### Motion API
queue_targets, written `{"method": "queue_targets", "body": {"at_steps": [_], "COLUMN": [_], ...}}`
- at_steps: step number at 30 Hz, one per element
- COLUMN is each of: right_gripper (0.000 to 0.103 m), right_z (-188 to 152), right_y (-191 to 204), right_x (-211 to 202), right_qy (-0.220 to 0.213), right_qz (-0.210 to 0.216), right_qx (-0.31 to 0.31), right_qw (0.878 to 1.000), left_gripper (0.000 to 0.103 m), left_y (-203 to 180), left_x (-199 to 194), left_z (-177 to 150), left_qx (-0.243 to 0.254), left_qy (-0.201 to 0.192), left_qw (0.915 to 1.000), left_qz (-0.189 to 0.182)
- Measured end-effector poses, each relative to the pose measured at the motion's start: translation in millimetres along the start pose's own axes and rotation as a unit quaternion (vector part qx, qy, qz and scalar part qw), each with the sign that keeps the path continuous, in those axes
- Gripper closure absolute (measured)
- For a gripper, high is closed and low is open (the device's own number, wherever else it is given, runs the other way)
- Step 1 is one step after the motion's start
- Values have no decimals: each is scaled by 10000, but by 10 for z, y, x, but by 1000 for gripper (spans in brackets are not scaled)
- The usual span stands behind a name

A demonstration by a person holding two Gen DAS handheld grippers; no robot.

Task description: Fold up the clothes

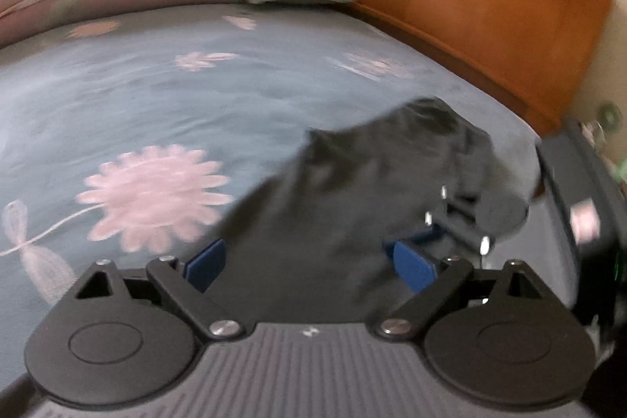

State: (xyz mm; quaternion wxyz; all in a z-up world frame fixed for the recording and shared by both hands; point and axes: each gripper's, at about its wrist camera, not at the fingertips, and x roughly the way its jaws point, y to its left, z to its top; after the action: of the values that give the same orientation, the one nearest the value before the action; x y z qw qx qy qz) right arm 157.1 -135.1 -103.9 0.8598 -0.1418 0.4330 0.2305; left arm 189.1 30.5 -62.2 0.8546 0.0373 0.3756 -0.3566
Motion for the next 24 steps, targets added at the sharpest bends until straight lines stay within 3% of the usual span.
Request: {"method": "queue_targets", "body": {"at_steps": [7, 9, 12, 15, 19, 24], "right_gripper": [0, 0, 0, 0, 0, 0], "right_z": [-189, -297, -469, -522, -478, -491], "right_y": [-708, -793, -886, -972, -1248, -1508], "right_x": [-95, -46, -117, -250, -406, -246], "right_qy": [-96, 81, 174, 185, -186, 67], "right_qz": [-878, -880, -731, -943, -1390, -1274], "right_qx": [849, 925, 1062, 1027, 1375, 1860], "right_qw": [9925, 9918, 9915, 9901, 9805, 9742], "left_gripper": [10, 8, 7, 7, 7, 7], "left_y": [-400, -428, -494, -538, -611, -722], "left_x": [151, 167, 207, 239, 266, 327], "left_z": [-47, -56, -78, -99, -117, -160], "left_qx": [542, 604, 719, 776, 897, 1093], "left_qy": [-78, -7, 36, 97, 120, 273], "left_qw": [9983, 9975, 9968, 9962, 9945, 9920], "left_qz": [-188, -364, -346, -392, -521, -569]}}
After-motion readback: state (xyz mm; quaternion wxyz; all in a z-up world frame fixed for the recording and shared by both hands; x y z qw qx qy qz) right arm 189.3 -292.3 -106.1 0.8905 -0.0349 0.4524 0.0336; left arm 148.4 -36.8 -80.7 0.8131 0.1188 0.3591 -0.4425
